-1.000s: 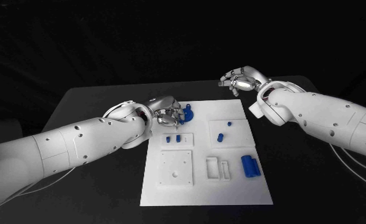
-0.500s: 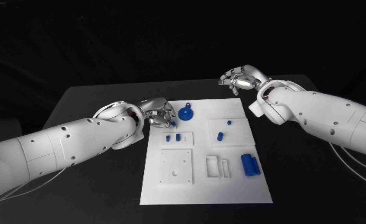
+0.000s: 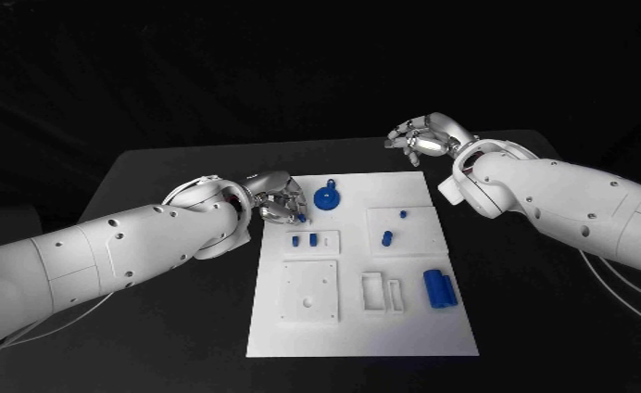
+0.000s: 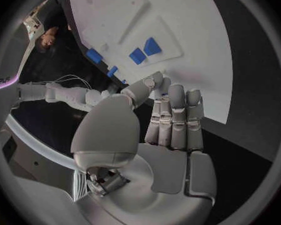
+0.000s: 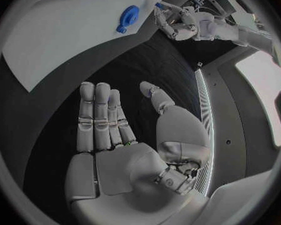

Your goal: Assemble the parts on the task board

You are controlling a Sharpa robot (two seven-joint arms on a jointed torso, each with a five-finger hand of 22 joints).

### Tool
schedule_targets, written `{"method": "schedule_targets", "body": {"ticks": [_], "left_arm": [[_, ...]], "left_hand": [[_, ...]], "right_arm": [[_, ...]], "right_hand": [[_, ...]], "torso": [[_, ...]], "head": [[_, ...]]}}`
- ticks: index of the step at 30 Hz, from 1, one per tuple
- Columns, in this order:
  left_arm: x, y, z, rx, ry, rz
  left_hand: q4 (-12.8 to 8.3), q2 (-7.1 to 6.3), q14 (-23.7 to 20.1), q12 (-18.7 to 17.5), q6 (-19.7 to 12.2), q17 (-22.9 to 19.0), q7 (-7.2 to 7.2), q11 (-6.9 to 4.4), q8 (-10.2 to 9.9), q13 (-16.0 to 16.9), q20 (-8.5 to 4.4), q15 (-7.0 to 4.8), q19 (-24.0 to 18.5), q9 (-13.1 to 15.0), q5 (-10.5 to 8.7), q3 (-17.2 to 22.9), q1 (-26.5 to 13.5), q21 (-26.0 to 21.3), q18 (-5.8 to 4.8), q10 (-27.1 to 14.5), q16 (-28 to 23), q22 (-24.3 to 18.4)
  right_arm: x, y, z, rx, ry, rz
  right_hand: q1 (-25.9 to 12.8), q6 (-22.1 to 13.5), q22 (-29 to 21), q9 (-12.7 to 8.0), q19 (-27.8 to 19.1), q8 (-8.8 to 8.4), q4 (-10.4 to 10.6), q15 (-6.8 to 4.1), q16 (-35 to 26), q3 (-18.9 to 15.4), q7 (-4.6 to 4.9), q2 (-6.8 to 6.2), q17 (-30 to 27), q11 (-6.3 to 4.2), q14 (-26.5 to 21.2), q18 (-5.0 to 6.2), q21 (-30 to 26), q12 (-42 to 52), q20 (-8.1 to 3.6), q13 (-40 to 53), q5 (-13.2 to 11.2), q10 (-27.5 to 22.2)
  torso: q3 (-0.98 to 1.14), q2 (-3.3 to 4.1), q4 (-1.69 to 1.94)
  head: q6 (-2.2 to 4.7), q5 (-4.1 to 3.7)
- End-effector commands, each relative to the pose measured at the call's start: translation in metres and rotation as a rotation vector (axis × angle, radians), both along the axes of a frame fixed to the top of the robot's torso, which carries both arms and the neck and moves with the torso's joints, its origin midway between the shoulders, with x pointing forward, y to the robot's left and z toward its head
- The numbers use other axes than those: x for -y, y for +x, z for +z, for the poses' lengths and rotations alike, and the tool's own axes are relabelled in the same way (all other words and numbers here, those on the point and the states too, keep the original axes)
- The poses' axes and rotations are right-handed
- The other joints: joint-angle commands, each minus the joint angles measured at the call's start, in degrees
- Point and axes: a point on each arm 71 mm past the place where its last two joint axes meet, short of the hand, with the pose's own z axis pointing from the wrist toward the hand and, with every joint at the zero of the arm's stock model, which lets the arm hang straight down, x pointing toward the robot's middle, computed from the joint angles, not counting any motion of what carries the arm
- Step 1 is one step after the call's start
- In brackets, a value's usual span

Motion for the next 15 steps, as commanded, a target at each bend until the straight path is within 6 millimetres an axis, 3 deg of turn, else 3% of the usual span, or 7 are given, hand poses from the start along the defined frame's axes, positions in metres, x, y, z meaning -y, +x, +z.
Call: {"method": "schedule_targets", "body": {"ticks": [1, 15], "left_arm": [[0.0025, -0.0005, -0.0004, 0.011, 0.032, -0.026], [0.0063, 0.0017, -0.0003, 0.032, 0.039, -0.031]], "left_hand": [[-0.1, 0.28, 0.2, -0.2, 0.3, 0.1, 0.05, 0.09, 0.2, 0.1, -3.01, -0.25, 0.3, 0.0, 0.11, 0.4, -0.1, 0.2, 0.87, 0.4, 0.2, 0.1], [0.0, 0.26, 0.2, -0.3, 0.3, 0.1, 0.05, 0.09, 0.2, 0.1, -3.02, -0.25, 0.3, 0.0, 0.11, 0.4, -0.1, 0.2, 0.84, 0.4, 0.3, 0.1]], "right_arm": [[-0.0007, -0.0001, 0.0003, -0.001, 0.006, 0.006], [-0.0012, 0.0001, 0.0003, 0.000, 0.007, 0.007]], "right_hand": [[-0.1, 0.1, 0.1, -0.1, 0.3, 0.33, 0.1, -0.13, 0.2, 0.2, 0.33, 0.28, -0.1, 0.08, -0.4, 2.58, -0.4, 0.4, 0.31, -0.1, 0.2, -0.3], [-0.1, 0.1, 0.1, -0.1, 0.3, 0.34, 0.1, -0.13, 0.3, 0.2, 0.33, 0.30, -0.1, 0.09, -0.4, 2.58, -0.4, 0.4, 0.31, -0.1, 0.1, -0.3]], "torso": [[0.03, 0.01, -0.02], [0.04, 0.00, -0.03]], "head": [[-0.11, 0.00], [-0.05, -0.09]]}}
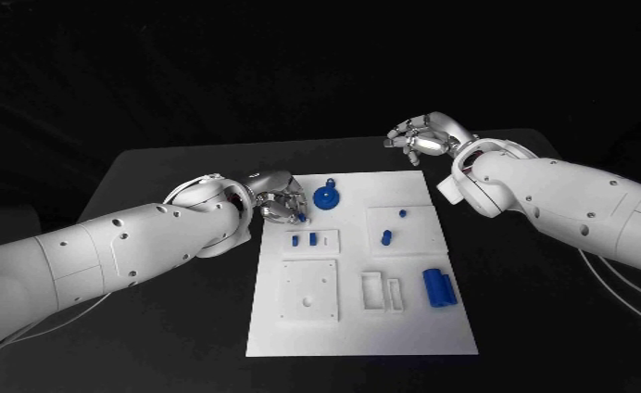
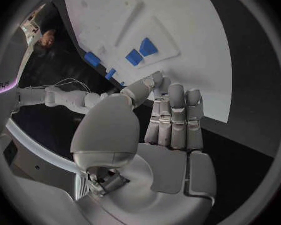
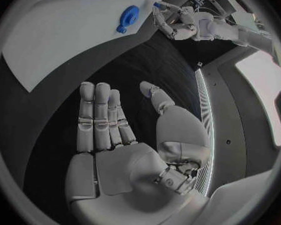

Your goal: Assemble the parts on the task board

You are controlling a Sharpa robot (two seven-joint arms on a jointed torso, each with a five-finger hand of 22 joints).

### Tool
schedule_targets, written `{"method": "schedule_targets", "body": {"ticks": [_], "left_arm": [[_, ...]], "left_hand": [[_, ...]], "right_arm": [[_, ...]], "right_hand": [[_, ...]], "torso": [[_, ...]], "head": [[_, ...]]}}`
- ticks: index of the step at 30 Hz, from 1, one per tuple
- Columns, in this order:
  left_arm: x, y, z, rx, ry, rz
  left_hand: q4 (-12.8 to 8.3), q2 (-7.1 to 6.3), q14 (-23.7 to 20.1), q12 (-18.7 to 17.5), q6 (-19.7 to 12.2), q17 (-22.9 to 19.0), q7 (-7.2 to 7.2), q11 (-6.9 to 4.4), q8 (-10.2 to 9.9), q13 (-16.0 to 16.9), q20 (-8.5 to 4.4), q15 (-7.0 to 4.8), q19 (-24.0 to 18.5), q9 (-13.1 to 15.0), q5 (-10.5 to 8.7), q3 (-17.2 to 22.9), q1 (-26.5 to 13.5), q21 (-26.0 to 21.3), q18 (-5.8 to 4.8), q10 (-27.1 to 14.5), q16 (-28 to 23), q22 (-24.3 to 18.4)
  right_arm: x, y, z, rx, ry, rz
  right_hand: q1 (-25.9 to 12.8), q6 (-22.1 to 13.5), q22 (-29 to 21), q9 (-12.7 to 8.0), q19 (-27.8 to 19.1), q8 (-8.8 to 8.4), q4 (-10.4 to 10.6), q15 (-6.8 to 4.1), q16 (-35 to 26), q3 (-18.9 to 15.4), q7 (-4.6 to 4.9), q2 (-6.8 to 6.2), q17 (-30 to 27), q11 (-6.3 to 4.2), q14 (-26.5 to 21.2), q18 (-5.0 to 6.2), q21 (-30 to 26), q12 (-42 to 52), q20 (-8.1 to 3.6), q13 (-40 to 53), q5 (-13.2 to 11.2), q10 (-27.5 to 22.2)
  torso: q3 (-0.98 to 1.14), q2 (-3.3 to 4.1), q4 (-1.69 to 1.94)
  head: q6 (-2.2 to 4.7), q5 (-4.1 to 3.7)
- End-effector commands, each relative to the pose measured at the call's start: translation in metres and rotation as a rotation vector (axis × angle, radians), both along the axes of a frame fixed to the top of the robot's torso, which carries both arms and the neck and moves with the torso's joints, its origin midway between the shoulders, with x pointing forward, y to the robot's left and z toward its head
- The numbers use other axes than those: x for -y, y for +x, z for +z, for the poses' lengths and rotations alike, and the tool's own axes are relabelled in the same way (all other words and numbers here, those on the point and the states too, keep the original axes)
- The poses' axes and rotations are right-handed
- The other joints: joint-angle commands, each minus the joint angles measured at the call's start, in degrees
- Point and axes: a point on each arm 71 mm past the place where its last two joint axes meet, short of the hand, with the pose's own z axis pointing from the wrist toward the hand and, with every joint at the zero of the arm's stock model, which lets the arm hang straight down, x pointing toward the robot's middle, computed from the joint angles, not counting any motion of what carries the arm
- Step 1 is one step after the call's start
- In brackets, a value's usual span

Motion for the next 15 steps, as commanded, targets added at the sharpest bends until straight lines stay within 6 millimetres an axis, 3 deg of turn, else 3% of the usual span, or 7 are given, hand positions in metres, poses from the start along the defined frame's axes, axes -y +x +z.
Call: {"method": "schedule_targets", "body": {"ticks": [1, 15], "left_arm": [[0.0037, -0.0004, 0.0003, 0.010, 0.012, -0.019], [0.0090, 0.0004, -0.0033, -0.017, 0.042, -0.028]], "left_hand": [[0.1, 0.35, 0.1, -0.3, 0.3, 0.0, 0.05, 0.10, 0.1, 0.0, -2.96, -0.34, 0.3, 0.1, 0.12, 0.3, -0.1, 0.2, 0.88, 0.4, 0.3, 0.1], [0.2, 0.36, 0.0, -0.3, 0.3, 0.1, 0.06, 0.10, 0.1, 0.0, -2.98, -0.33, 0.2, 0.1, 0.10, 0.4, -0.1, 0.2, 0.86, 0.4, 0.3, 0.1]], "right_arm": [[-0.0007, 0.0000, 0.0003, 0.000, 0.006, 0.006], [-0.0013, 0.0000, 0.0004, 0.001, 0.006, 0.007]], "right_hand": [[-0.1, 0.1, 0.1, -0.1, 0.1, 0.34, 0.1, -0.13, 0.3, 0.2, 0.34, 0.30, -0.1, 0.08, -0.4, 2.57, -0.2, 0.2, 0.12, 0.0, 0.1, -0.3], [-0.1, 0.1, 0.1, -0.1, 0.1, 0.36, 0.1, -0.13, 0.3, 0.2, 0.34, 0.31, -0.1, 0.08, -0.4, 2.57, -0.2, 0.2, 0.11, 0.0, 0.1, -0.3]], "torso": [[-0.02, -0.03, 0.03], [-0.02, -0.01, 0.01]], "head": [[0.06, 0.02], [-0.16, -0.08]]}}
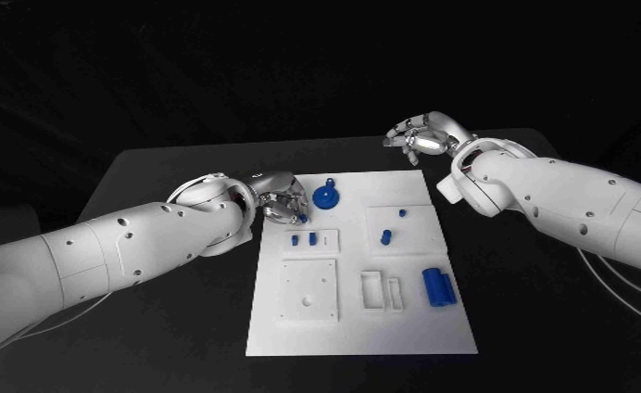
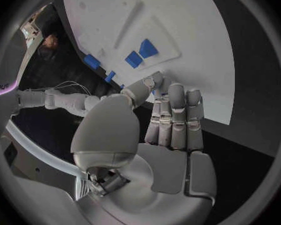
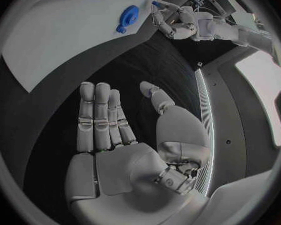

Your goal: Assemble the parts on the task board

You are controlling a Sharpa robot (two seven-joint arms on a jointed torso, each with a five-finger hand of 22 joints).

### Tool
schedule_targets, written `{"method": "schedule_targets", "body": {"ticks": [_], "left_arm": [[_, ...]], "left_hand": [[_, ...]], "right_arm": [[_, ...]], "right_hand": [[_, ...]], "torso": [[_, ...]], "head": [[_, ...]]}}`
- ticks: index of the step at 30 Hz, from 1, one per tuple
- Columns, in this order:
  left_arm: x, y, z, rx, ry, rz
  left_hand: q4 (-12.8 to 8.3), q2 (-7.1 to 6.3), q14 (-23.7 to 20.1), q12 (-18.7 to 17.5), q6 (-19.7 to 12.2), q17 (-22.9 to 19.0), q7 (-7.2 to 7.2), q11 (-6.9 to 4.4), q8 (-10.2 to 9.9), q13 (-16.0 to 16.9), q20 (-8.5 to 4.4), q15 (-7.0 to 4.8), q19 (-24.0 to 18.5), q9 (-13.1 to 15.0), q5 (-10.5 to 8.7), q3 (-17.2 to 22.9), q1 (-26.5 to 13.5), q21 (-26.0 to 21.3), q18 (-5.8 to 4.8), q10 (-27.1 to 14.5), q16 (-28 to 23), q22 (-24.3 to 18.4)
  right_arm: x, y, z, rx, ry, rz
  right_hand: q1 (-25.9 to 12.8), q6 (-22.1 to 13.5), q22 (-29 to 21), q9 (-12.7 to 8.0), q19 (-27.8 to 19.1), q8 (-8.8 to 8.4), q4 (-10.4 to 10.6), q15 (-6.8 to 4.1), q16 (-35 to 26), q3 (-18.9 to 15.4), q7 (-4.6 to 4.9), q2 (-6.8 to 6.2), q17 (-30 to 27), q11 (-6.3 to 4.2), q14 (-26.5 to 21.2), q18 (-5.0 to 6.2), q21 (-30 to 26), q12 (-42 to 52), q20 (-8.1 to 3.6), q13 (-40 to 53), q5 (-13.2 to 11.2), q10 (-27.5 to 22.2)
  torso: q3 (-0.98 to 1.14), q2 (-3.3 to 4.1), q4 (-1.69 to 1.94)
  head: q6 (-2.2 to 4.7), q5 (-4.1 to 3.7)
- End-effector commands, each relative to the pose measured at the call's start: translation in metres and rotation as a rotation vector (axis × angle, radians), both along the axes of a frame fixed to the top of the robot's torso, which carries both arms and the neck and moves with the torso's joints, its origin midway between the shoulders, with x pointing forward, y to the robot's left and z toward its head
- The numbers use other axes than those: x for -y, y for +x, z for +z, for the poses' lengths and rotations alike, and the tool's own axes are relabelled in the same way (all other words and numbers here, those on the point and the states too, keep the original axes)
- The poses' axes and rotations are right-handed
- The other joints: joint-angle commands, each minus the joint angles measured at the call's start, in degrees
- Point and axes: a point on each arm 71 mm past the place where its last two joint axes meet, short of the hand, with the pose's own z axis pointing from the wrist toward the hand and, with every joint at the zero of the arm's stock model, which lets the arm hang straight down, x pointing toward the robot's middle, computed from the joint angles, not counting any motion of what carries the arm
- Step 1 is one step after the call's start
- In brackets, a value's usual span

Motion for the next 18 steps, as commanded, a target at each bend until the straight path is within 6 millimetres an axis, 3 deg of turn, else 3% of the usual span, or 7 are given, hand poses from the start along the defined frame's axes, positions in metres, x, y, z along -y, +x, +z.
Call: {"method": "schedule_targets", "body": {"ticks": [1, 18], "left_arm": [[0.0040, -0.0012, -0.0014, -0.010, 0.016, -0.017], [0.0103, -0.0017, -0.0021, -0.018, 0.015, -0.022]], "left_hand": [[0.1, 0.44, 0.0, -0.3, 0.4, 0.1, 0.04, -0.05, 0.2, 0.1, -2.98, -0.35, 0.2, 0.0, 0.10, 0.3, 0.0, 0.2, 0.87, 0.3, 0.3, 0.1], [0.1, 0.46, 0.0, -0.4, 0.4, 0.1, 0.06, -0.05, 0.2, 0.1, -2.99, -0.34, 0.2, 0.0, 0.10, 0.3, 0.0, 0.2, 0.85, 0.3, 0.3, 0.1]], "right_arm": [[-0.0008, -0.0001, 0.0004, 0.001, 0.006, 0.006], [-0.0012, 0.0000, 0.0004, 0.002, 0.006, 0.007]], "right_hand": [[-0.1, 0.0, 0.1, -0.1, 0.1, 0.36, 0.1, -0.13, 0.3, 0.2, 0.36, 0.31, -0.1, 0.08, -0.4, 2.57, -0.2, 0.2, 0.11, 0.0, 0.1, -0.3], [-0.2, 0.0, 0.1, -0.1, 0.1, 0.37, 0.1, -0.13, 0.3, 0.2, 0.36, 0.32, -0.1, 0.08, -0.4, 2.57, -0.2, 0.2, 0.11, -0.1, 0.1, -0.4]], "torso": [[-0.01, 0.00, 0.02], [0.06, -0.02, 0.02]], "head": [[-0.09, 0.01], [0.06, 0.12]]}}
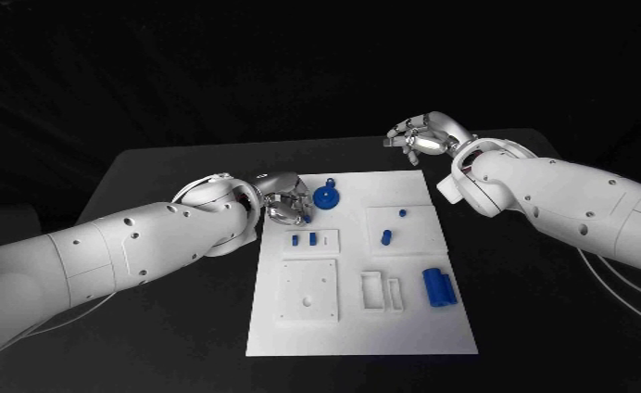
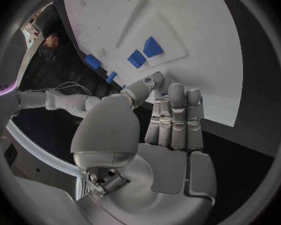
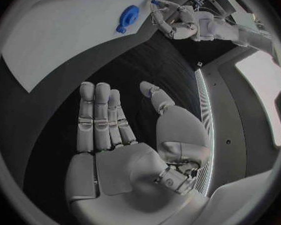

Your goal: Assemble the parts on the task board

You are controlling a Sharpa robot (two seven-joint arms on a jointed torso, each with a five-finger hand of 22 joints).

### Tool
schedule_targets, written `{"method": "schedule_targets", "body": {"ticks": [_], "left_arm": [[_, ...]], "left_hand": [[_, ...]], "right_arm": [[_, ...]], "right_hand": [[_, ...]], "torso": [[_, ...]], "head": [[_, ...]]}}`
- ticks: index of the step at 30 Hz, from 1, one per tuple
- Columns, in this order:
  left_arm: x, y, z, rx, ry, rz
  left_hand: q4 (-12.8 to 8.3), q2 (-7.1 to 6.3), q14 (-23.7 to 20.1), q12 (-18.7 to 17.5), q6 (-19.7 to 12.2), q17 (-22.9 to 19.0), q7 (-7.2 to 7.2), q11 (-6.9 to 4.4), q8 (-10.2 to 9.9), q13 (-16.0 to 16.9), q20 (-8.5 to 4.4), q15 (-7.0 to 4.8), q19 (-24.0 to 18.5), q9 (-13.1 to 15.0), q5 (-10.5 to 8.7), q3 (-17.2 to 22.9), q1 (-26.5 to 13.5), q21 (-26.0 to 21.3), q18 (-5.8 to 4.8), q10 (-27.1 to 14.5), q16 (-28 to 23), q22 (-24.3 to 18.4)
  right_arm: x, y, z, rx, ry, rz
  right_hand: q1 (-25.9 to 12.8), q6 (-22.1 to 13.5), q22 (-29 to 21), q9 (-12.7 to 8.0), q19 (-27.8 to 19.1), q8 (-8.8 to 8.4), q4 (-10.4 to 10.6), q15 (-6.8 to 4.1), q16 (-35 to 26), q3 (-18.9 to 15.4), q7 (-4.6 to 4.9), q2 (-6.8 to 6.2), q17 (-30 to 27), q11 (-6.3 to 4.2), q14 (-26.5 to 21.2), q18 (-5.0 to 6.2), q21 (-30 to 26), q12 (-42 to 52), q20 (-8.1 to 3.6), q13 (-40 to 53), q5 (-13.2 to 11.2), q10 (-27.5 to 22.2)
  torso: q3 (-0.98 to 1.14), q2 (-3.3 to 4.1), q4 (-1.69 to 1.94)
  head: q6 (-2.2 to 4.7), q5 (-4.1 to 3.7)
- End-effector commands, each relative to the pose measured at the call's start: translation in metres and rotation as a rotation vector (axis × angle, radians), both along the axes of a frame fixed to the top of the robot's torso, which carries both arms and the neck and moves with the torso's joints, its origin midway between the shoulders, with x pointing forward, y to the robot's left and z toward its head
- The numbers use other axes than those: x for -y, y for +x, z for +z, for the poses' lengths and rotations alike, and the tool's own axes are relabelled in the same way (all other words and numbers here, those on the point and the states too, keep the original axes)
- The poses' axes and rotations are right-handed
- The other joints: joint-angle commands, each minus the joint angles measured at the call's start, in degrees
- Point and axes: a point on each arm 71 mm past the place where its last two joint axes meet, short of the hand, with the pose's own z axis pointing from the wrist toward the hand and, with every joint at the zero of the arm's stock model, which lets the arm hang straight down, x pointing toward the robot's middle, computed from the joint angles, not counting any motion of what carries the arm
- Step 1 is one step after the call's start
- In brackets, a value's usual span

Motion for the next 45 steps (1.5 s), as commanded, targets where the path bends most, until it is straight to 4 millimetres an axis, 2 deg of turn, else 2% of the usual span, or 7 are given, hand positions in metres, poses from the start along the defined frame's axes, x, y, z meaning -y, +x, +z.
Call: {"method": "schedule_targets", "body": {"ticks": [1, 11, 26, 30, 38, 45], "left_arm": [[0.0019, -0.0009, -0.0020, -0.020, 0.016, -0.010], [0.0007, -0.0009, -0.0090, -0.085, 0.098, 0.001], [0.0001, 0.0022, -0.0092, -0.078, 0.087, 0.017], [0.0044, 0.0010, -0.0072, -0.074, 0.046, 0.007], [0.0063, 0.0005, -0.0045, -0.064, -0.006, 0.003], [-0.0023, 0.0041, -0.0054, -0.061, 0.007, 0.038]], "left_hand": [[0.1, 0.60, 0.0, -0.4, 0.4, 0.1, 0.03, -0.05, 0.1, 0.1, -2.99, -0.34, 0.2, 0.1, 0.10, 0.3, -0.2, 0.2, 0.86, 0.3, 0.3, 0.1], [0.1, 0.57, -0.3, -0.6, 0.3, 0.1, 0.07, 0.02, 0.0, 0.1, -2.96, -0.27, 0.0, 0.0, 0.49, 0.5, -0.2, 0.1, 0.78, 0.2, 0.2, 0.1], [0.3, 0.61, -0.5, -0.9, 0.1, 0.1, 0.18, 0.13, -0.2, 0.1, -2.93, -0.16, 0.0, -0.1, 0.24, 0.5, -0.4, 0.0, 0.71, 0.0, 0.2, 0.2], [0.4, 0.20, -0.7, -1.6, -2.2, 0.2, 1.08, 0.51, -1.6, -0.1, -2.73, 0.19, -0.1, -0.6, -0.97, 0.7, -0.2, -0.2, 0.74, -0.9, 0.2, 0.3], [0.2, -0.92, -0.9, -1.8, -4.5, 0.3, 1.96, 0.59, -2.7, 0.0, -2.58, 0.26, -0.2, -1.0, -1.30, 0.3, 0.1, -0.2, 0.77, -0.9, 0.2, 0.6], [0.1, -1.69, -1.5, -2.3, -6.1, 0.2, 2.68, 0.87, -3.4, 0.0, -2.35, 0.53, -0.7, -1.2, -1.40, 0.3, 0.7, -0.5, 0.72, -1.4, -0.1, 0.7]], "right_arm": [[-0.0013, -0.0002, 0.0005, 0.001, 0.006, 0.007], [0.0027, -0.0001, 0.0005, 0.002, 0.001, -0.003], [0.0033, -0.0002, 0.0004, 0.000, 0.000, -0.007], [0.0034, -0.0001, 0.0003, -0.001, 0.000, -0.006], [0.0034, 0.0001, 0.0003, -0.001, 0.000, -0.006], [0.0048, -0.0001, 0.0000, -0.004, -0.002, -0.007]], "right_hand": [[-0.2, 0.0, 0.1, -0.1, 0.1, 0.38, 0.1, -0.13, 0.3, 0.2, 0.43, 0.31, -0.1, 0.08, -0.4, 2.57, -0.2, 0.3, 0.11, -0.1, 0.1, -0.4], [-0.2, 0.0, 0.1, -0.1, 0.2, 0.40, 0.1, -0.13, 0.3, 0.2, 0.43, 0.36, -0.1, 0.07, -0.4, 2.57, -0.3, 0.3, 0.10, -0.1, 0.1, -0.4], [-0.2, 0.0, 0.1, -0.1, 0.2, 0.42, 0.1, -0.13, 0.3, 0.2, 0.42, 0.38, -0.1, 0.07, -0.4, 2.57, -0.3, 0.3, 0.10, -0.1, 0.2, -0.4], [-0.2, 0.0, 0.2, -0.1, 0.2, 0.41, 0.1, -0.13, 0.3, 0.2, 0.43, 0.37, -0.1, 0.07, -0.4, 2.57, -0.3, 0.3, 0.10, -0.1, 0.2, -0.4], [-0.2, -0.1, 0.2, -0.1, 0.2, 0.41, 0.1, -0.13, 0.3, 0.2, 0.43, 0.35, -0.1, 0.07, -0.4, 2.57, -0.3, 0.3, 0.10, -0.1, 0.2, -0.4], [-0.2, -0.1, 0.2, -0.1, 0.2, 0.41, 0.1, -0.13, 0.3, 0.3, 0.43, 0.33, -0.1, 0.07, -0.4, 2.57, -0.3, 0.3, 0.09, -0.2, 0.2, -0.4]], "torso": [[0.06, -0.01, 0.00], [0.04, 0.01, -0.01], [-0.09, -0.03, 0.08], [-0.11, 0.01, 0.04], [-0.05, 0.00, 0.04], [-0.04, 0.00, -0.03]], "head": [[0.07, 0.07], [-0.02, 0.00], [-0.05, -0.23], [-0.08, -0.19], [-0.09, -0.18], [-0.03, -0.34]]}}
